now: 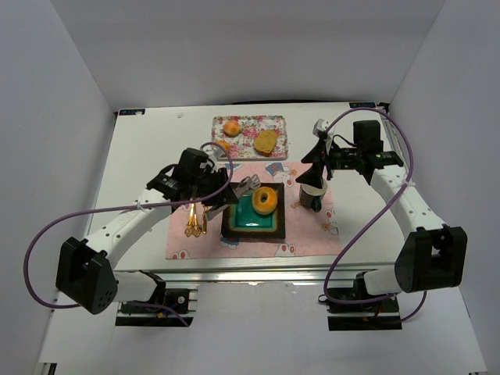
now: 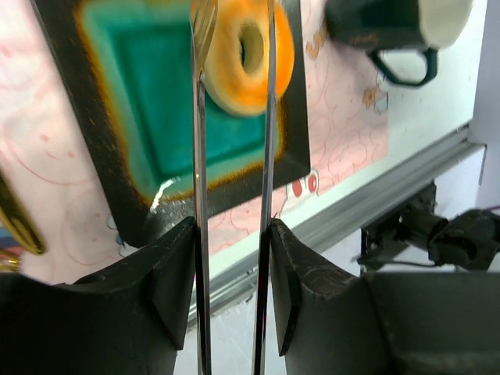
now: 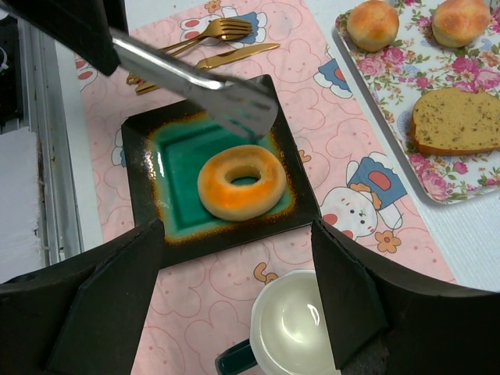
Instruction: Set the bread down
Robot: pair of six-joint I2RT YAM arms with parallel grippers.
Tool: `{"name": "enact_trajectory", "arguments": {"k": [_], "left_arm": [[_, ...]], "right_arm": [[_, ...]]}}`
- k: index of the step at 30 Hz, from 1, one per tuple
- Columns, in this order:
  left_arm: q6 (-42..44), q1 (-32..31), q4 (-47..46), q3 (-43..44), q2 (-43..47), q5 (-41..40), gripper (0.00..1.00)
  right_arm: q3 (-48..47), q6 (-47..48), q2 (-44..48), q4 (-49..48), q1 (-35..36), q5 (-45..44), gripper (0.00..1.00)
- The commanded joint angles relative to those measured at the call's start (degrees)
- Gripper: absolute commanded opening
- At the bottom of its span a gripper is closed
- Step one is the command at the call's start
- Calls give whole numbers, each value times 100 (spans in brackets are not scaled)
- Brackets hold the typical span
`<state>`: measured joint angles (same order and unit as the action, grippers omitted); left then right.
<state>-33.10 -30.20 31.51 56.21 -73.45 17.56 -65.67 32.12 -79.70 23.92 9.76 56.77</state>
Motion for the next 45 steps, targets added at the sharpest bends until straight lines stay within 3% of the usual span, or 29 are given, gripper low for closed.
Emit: {"name": "enact_trajectory", "arguments": {"k": [1, 5, 9, 15, 20, 27, 45], "left_arm": [[365, -22, 486, 671, -11, -498, 50], [506, -13, 629, 1050, -222, -587, 50], [314, 162, 78, 1217, -556, -649, 49], [-363, 689, -1039, 1691, -1662, -640, 49], [-538, 1024, -1295, 2368, -2760, -395, 49], [-636, 1209, -1393, 3149, -3631, -7, 49], [-891, 1218, -1806, 3133, -4037, 608, 49]], "right_arm": [[-104, 31, 113, -37, -35, 159, 80], [-95, 40, 104, -72, -35, 202, 80], [-60, -4, 104, -168, -35, 255, 80], [45, -179, 130, -414, -35, 334, 81], [151, -294, 165, -625, -35, 378, 81], [247, -435, 192, -907, -35, 370, 81], [221, -505, 104, -1004, -97, 378, 80]]}}
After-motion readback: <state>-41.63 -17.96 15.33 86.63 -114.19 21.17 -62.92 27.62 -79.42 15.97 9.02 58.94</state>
